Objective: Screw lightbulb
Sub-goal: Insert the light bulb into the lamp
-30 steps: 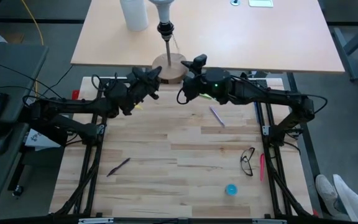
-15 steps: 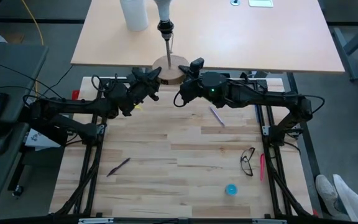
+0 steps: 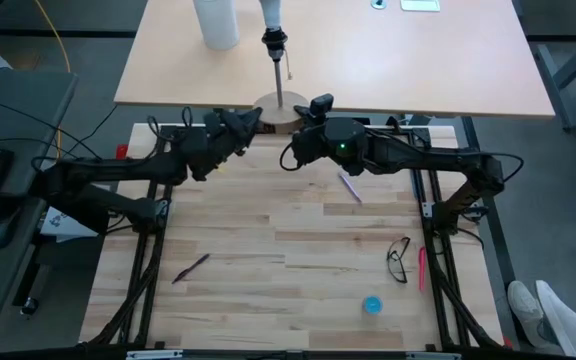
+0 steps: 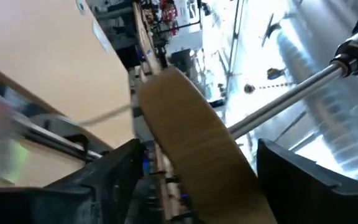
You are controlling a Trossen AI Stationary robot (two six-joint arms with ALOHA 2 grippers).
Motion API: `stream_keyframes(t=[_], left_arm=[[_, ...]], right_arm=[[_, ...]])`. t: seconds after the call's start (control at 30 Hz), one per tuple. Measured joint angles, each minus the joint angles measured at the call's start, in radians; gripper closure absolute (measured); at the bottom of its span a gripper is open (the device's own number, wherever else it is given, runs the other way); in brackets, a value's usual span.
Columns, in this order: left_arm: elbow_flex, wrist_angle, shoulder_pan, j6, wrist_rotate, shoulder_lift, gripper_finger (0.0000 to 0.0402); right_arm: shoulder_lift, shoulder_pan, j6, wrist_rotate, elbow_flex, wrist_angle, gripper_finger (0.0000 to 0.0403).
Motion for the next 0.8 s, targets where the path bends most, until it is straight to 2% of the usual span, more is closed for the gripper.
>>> stream_keyframes(t=[0.17,0.23,0.4,0.5,0.63,0.8], left_arm=[[-0.005,-0.172,0.054,0.127,-0.005,-0.091,0.0103],[-0.005,-0.207,0.087,0.245,0.000,-0.143,0.0103],[0.022,-0.186,0.148,0.681,0.144,-0.208,0.0103],[0.085,-0.248,0.152,0.835,0.237,-0.184,0.0104],[0.185,-0.326,0.153,0.897,0.333,-0.108,0.0104],[0.299,-0.377,0.152,0.869,0.495,0.020,0.0104]], right_arm=[[-0.012,-0.004,0.068,0.024,0.002,-0.043,0.0275],[-0.016,-0.004,0.121,0.029,0.005,-0.069,0.0276],[-0.013,-0.001,0.307,-0.092,0.005,-0.142,0.0276],[-0.012,0.010,0.369,-0.146,0.005,-0.152,0.0276],[-0.012,0.032,0.353,-0.167,0.005,-0.156,0.0276],[-0.011,0.051,0.303,-0.185,0.005,-0.164,0.0276]])
